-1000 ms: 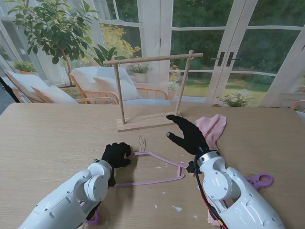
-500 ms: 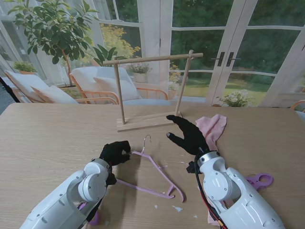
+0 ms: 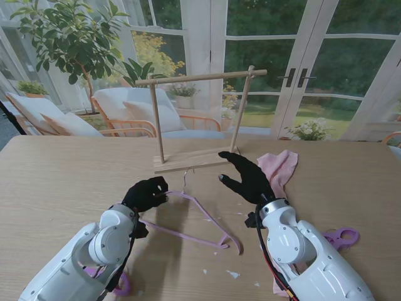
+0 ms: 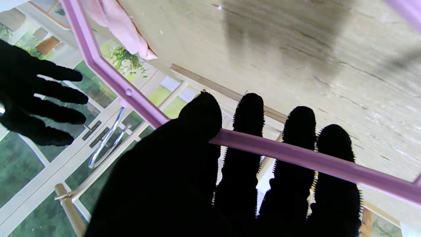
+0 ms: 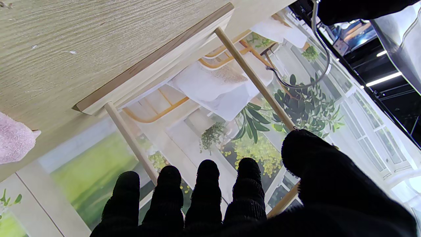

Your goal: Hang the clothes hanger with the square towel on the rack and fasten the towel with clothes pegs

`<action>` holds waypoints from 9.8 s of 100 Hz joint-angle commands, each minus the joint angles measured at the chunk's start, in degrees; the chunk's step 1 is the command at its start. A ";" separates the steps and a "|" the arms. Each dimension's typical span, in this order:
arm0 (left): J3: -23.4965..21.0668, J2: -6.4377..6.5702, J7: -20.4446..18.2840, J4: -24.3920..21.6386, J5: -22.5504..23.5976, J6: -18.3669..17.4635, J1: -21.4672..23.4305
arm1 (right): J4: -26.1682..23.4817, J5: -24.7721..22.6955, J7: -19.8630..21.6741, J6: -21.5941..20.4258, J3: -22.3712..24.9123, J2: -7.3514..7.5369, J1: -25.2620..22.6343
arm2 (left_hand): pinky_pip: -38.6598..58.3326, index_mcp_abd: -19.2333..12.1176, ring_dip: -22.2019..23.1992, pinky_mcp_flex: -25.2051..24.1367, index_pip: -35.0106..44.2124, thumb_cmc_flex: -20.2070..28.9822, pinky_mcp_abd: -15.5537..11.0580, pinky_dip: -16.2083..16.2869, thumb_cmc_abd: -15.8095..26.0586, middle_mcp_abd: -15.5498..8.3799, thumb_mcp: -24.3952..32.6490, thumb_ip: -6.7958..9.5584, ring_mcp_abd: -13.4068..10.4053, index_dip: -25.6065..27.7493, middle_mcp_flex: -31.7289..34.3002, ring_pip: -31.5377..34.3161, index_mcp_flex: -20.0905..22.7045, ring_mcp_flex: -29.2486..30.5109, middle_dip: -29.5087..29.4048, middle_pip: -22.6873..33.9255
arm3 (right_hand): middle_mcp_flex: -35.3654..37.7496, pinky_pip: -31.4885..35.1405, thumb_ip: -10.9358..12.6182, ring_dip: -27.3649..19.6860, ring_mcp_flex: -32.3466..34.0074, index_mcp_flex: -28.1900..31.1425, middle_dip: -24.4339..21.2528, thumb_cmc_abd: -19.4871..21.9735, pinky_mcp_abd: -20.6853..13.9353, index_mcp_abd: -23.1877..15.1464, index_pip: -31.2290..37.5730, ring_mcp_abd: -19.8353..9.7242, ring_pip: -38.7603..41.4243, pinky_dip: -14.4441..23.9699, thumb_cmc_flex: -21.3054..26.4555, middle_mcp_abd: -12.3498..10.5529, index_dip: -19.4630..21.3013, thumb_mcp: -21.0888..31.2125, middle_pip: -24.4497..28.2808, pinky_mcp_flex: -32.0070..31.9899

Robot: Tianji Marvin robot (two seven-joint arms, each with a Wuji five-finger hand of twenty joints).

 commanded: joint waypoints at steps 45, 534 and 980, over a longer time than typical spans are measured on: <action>-6.77 -0.93 2.30 -7.05 -5.99 -2.27 4.33 | 0.33 -0.02 0.43 0.24 -0.70 -0.48 0.32 | 17.41 -2.82 20.15 15.15 2.65 7.06 9.04 23.73 7.14 -0.95 -9.93 2.33 4.64 6.94 4.03 28.96 -3.18 13.72 15.46 28.29 | -1.34 -1.23 2.73 0.15 -1.85 0.00 0.27 0.73 -2.18 -1.21 0.62 -1.78 0.39 14.39 0.57 -1.73 1.06 1.20 0.30 0.52; -6.03 -1.07 -2.65 -9.15 -18.91 -7.68 0.91 | -18.25 -15.64 -0.25 3.76 9.10 1.22 -8.99 | 53.94 -8.50 22.32 48.10 5.34 7.56 -11.69 33.18 14.12 -7.46 -6.70 9.03 -12.70 28.11 2.21 58.76 6.79 35.48 33.37 42.84 | 10.77 32.79 -0.89 15.75 14.71 8.09 7.77 -5.28 12.23 14.40 14.99 10.15 21.28 25.98 2.24 9.95 -0.73 -0.25 17.70 12.02; -1.04 -3.47 0.36 -5.11 -21.40 9.85 -6.38 | -33.88 -9.92 4.95 16.43 8.06 0.64 -9.22 | 53.94 -6.49 21.28 48.24 4.79 9.26 -12.56 33.09 15.50 -5.62 -8.14 10.18 -13.50 28.79 1.49 58.90 6.82 35.50 33.62 43.43 | 34.51 79.24 2.59 31.44 44.74 17.99 28.62 -8.21 4.16 9.85 63.06 8.35 69.24 26.84 17.87 10.45 18.16 18.62 51.60 38.24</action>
